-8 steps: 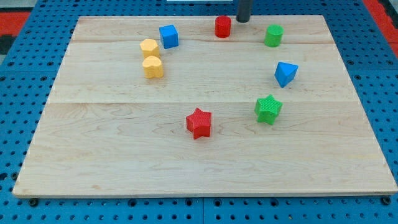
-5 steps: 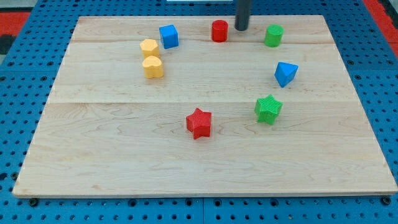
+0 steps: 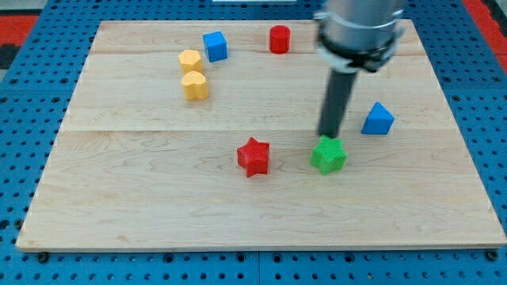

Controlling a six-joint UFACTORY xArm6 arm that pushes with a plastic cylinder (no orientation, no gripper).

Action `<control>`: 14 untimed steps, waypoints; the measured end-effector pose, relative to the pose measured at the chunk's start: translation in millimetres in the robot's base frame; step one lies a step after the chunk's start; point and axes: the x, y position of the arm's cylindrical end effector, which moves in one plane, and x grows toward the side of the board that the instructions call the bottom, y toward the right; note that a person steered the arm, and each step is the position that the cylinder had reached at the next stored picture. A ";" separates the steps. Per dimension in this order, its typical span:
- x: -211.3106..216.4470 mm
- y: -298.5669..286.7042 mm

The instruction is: Place the red star to the left of the red circle

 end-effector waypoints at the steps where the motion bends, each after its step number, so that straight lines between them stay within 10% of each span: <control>1: -1.3 53.6; 3: 82.0 93.2; 4: 116.6 -13.1; 6: 4.0 -58.6; 8: 56.5 -87.1; 9: 14.4 -123.3; 14: -88.3 3.8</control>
